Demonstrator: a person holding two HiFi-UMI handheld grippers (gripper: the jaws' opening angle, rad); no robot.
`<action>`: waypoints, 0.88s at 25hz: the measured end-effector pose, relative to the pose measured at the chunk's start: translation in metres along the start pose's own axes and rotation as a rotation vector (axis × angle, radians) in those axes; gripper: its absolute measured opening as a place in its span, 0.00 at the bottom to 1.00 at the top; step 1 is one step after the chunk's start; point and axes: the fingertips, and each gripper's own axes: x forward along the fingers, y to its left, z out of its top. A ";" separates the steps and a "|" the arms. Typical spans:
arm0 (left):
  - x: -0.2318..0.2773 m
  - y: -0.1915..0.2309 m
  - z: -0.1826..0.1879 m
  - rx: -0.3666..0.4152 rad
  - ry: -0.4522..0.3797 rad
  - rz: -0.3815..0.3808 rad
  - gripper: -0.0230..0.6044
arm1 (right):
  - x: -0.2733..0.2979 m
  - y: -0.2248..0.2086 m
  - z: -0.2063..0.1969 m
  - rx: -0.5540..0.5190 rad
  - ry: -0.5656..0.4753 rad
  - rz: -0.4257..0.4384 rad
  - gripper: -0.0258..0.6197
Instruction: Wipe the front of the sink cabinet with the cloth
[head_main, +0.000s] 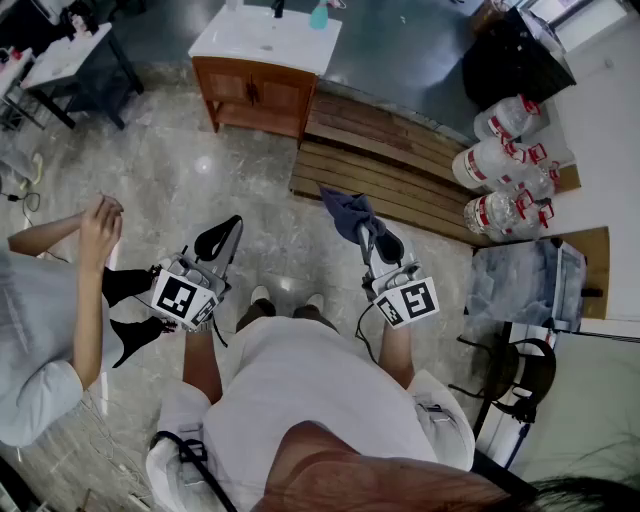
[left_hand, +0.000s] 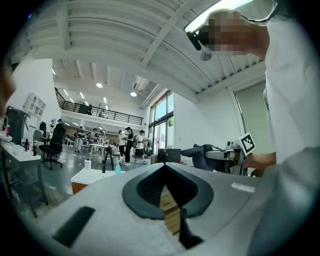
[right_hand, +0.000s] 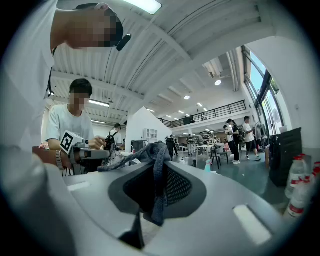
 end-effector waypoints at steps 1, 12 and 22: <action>-0.001 0.000 -0.001 0.001 0.002 -0.001 0.04 | 0.000 0.001 -0.001 0.001 0.000 -0.001 0.13; -0.001 -0.005 -0.005 0.012 0.011 -0.009 0.04 | -0.002 0.002 -0.007 0.010 0.002 -0.005 0.13; -0.006 -0.001 -0.003 0.016 0.011 0.017 0.04 | 0.001 0.004 -0.005 0.030 -0.006 0.007 0.13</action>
